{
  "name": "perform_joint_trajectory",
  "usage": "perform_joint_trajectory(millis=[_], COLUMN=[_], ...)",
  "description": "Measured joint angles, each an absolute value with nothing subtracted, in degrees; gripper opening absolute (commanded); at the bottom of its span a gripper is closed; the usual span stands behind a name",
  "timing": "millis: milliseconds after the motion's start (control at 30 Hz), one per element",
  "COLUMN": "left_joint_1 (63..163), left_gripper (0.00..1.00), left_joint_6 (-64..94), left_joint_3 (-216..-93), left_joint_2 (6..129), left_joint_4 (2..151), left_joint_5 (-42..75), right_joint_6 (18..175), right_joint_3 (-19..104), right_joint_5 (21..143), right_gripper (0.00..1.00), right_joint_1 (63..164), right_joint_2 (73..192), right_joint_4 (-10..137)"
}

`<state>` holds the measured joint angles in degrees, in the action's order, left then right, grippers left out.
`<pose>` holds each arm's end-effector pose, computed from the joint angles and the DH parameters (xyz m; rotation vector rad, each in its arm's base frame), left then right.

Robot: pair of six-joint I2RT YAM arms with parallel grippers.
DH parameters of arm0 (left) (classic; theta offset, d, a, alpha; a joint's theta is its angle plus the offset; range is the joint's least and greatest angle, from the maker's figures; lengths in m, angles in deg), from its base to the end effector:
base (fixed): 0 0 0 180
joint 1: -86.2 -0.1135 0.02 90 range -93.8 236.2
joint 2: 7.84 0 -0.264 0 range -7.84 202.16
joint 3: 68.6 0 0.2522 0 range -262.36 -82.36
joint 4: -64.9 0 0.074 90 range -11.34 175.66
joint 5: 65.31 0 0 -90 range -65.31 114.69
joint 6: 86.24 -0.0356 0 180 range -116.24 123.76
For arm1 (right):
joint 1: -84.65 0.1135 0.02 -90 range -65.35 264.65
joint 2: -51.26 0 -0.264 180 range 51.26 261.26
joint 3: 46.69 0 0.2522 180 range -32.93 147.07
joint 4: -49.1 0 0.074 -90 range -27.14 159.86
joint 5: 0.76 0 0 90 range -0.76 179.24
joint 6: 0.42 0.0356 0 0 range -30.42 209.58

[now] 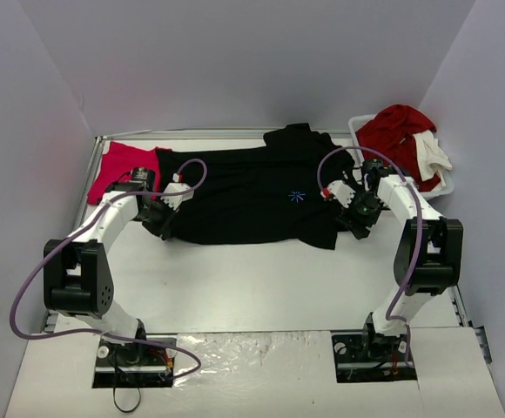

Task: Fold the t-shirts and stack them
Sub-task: Grap the side of the flattened tshirt closest away from the robot with both arms

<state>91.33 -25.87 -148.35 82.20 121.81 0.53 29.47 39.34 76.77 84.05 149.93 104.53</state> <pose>0.3070 -0.0422 0.2343 0.8952 2.4797 -0.4382 0.3466 0.0041 0.2184 -1.3914 2.3186 -0.0098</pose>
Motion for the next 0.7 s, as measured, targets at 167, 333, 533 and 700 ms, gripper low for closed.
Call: perform_joint_trajectory(millis=[167, 333, 533, 700], left_joint_1=[91.3, 91.1, 90.3, 90.2], left_gripper=[0.02, 0.02, 0.02, 0.02], left_joint_6=[-25.9, -25.9, -25.9, -25.9], left_joint_3=[-148.4, -148.3, -148.2, -148.2], left_joint_2=[82.2, 82.2, 82.2, 82.4], left_joint_4=[121.8, 121.8, 121.8, 121.8], left_joint_5=[0.6, 0.6, 0.7, 0.7], right_joint_6=[23.9, 22.1, 22.1, 22.5], right_joint_3=[37.7, 39.4, 42.9, 44.8], right_joint_5=[75.7, 74.0, 72.1, 71.2], right_gripper=[0.62, 0.61, 0.6, 0.59], right_joint_1=[83.8, 83.8, 84.0, 84.9], right_joint_2=[149.3, 150.3, 155.9, 159.6], right_joint_4=[102.1, 100.4, 98.2, 97.8])
